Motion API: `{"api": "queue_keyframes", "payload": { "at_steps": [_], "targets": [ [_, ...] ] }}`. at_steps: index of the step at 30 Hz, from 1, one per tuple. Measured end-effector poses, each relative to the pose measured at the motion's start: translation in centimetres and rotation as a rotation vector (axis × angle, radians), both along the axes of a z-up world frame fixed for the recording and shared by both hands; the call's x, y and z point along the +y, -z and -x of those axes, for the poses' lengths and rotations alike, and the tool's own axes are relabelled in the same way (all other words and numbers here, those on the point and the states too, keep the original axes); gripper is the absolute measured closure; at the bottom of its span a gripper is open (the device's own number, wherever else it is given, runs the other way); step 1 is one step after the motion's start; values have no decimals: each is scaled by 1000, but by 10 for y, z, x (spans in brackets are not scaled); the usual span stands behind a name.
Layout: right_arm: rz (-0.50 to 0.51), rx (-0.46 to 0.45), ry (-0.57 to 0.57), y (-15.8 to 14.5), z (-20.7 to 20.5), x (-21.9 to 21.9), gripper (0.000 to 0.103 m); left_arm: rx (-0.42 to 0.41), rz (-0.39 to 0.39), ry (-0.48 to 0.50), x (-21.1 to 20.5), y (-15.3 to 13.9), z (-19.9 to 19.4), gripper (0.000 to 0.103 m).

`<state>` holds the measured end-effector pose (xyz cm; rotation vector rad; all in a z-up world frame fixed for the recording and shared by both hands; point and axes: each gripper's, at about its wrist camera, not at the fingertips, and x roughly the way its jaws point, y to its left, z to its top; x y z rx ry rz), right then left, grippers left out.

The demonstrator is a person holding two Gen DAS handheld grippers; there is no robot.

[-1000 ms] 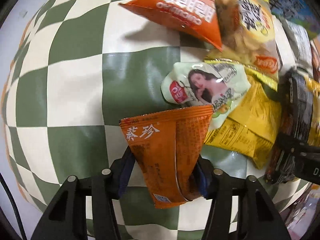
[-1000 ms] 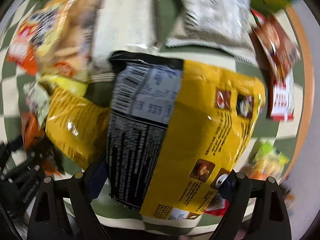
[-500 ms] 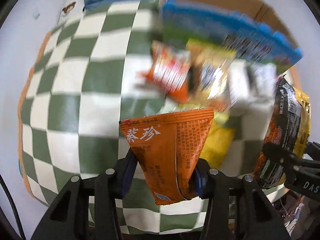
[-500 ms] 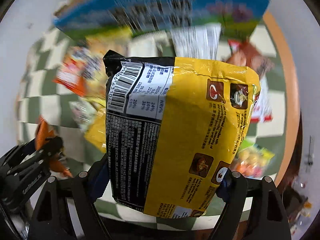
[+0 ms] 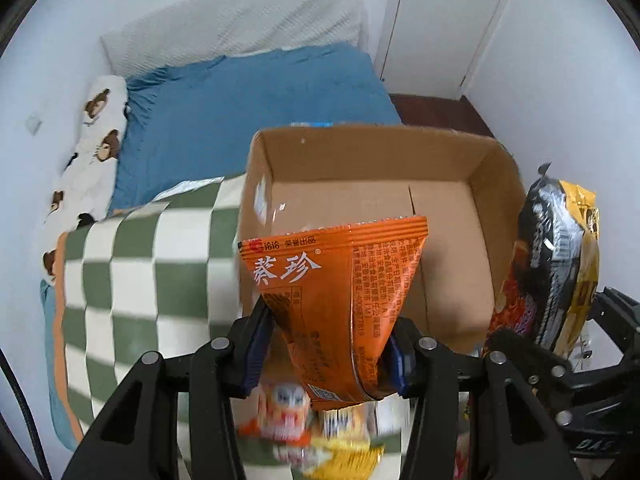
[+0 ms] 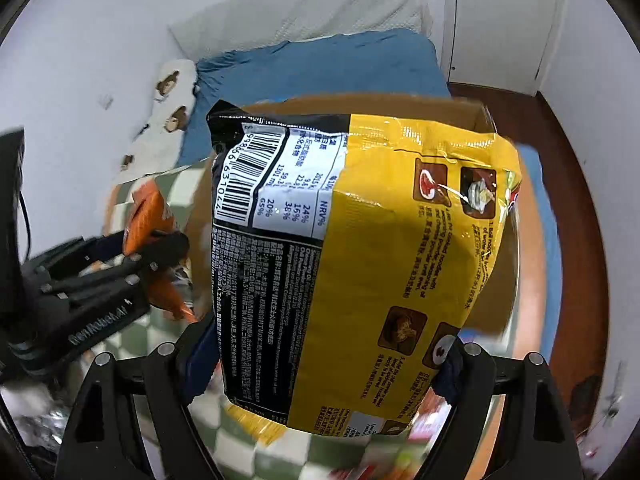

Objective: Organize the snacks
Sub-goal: 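Carry both packets into the box and open both tools to drop them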

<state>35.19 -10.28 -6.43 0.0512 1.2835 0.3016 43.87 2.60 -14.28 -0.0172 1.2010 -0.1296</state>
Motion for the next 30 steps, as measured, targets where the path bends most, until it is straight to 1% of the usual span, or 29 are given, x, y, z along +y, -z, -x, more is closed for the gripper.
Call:
{"api": "queue_keyframes", "payload": {
  "at_steps": [2,3,5,9,11,12,13,15,19,21,22,23,24,25,27,30],
  "targets": [
    [17,33,-1,20,-30,-5,16,38,5,15,-4,14,-35,57],
    [27,49,-4,22,-40,-7,16,56,8,30,-7,22,-46,57],
    [54,75,-18,43,-65,-13,16,107,14,54,-16,42,-73,57],
    [76,149,-38,90,-111,-21,16,183,5,88,-32,75,-108,57],
    [95,176,-43,111,-122,-28,16,207,-8,103,-39,89,-119,57],
    [102,188,-46,118,-139,-24,16,222,-13,111,-43,97,-124,57],
    [107,203,-45,130,-149,-24,16,234,-17,114,-46,102,-129,57],
    [100,227,-41,164,-156,-36,16,254,-16,116,-49,114,-135,57],
    [97,262,-31,204,-174,-46,16,270,-32,107,-54,123,-145,57],
    [94,296,-27,221,-184,-48,15,273,-25,93,-53,124,-148,53],
    [99,306,-24,228,-189,-54,13,275,-14,82,-52,124,-149,43],
    [107,301,-18,233,-196,-60,10,267,-5,70,-50,123,-149,29],
    [116,293,-13,237,-202,-54,7,255,-3,64,-50,121,-149,22],
    [117,287,-7,238,-204,-53,7,243,-5,58,-49,120,-148,13],
    [106,286,12,241,-210,-61,7,223,7,40,-45,114,-144,12],
    [100,272,39,240,-207,-79,7,183,9,22,-41,104,-135,12]
  ]
}}
